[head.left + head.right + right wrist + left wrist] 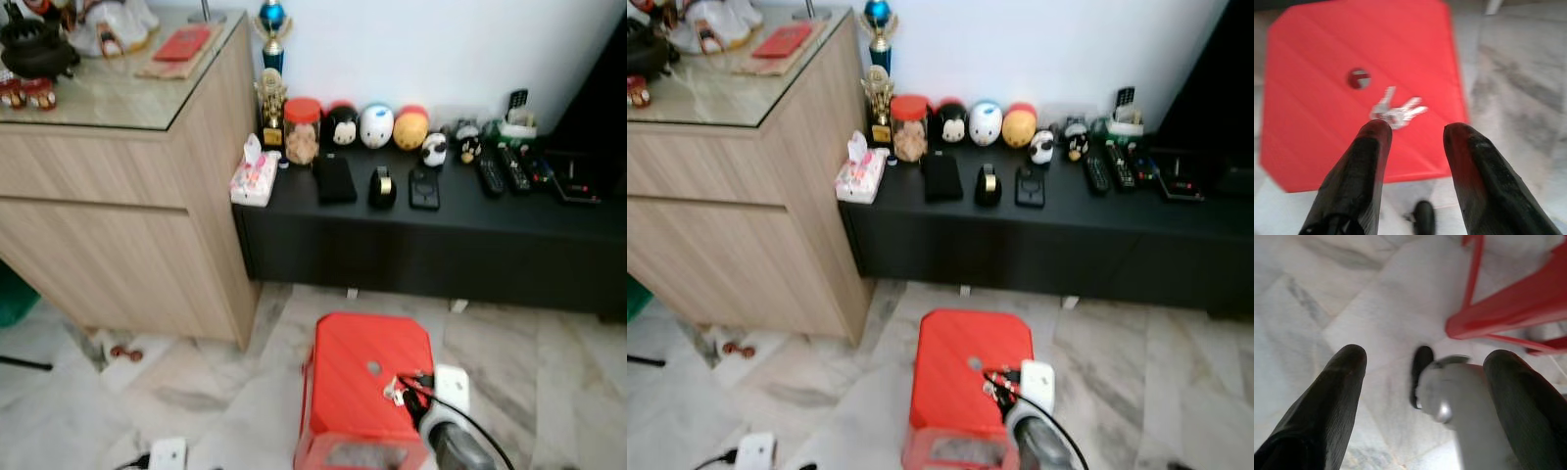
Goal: Hang keys on a hook
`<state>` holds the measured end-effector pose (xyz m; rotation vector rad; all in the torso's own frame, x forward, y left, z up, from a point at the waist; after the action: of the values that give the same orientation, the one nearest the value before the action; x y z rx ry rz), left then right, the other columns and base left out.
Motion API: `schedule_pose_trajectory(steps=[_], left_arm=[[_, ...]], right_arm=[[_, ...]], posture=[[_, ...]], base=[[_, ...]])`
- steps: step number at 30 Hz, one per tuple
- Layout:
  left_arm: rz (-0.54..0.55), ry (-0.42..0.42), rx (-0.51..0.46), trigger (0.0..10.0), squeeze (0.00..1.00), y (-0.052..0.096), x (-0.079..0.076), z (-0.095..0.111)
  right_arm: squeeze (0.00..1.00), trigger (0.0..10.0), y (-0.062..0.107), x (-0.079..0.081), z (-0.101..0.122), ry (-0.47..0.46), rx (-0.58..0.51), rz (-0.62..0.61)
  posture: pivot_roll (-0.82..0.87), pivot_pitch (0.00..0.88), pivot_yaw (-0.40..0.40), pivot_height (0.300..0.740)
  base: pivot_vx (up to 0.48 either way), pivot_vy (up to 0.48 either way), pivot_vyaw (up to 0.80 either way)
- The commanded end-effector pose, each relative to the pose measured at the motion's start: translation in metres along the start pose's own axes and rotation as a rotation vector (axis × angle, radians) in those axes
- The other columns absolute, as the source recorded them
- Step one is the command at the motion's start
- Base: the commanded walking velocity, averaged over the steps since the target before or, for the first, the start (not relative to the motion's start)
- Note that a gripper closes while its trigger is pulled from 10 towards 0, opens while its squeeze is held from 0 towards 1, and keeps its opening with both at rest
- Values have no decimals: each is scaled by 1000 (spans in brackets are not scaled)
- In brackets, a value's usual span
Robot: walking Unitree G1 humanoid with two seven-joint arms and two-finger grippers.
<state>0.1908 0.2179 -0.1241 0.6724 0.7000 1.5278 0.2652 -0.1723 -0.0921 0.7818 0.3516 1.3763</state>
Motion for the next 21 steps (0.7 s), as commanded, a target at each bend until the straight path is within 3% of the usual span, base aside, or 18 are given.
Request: schedule_pose_trajectory(steps=[1,5,15,21], left_arm=[[3,-8,25,10000,0,2,2,-7],[1,-6,25,10000,0,2,2,-8],[0,-7,30,10000,0,2,3,-9],[6,-7,42,10000,0,4,8,-13]], right_arm=[[0,10000,0,2,0,14,-10,4],[0,10000,0,2,3,2,-14,3],[0,10000,-3,10,16,-30,-61,35],[0,10000,-5,20,37,20,-132,72]], posture=[[125,91,-66,740],[123,97,-66,740],[119,103,-62,740],[117,103,-62,740]], base=[[0,0,0],[0,0,600],[0,0,0],[0,0,0]])
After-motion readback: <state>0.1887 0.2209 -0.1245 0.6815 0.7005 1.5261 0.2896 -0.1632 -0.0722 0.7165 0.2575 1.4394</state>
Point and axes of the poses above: a point about 5 cm out from each wrist's last joint towards the gripper, its own y axis pointing back from the gripper into the wrist, its own z axis along the axis of the wrist's last joint, x = y × z, the point moved 5 cm from there along -y, pointing out of the wrist towards the gripper, and after that the axes turned 4 degrees about -y, right-handed, at the moved point
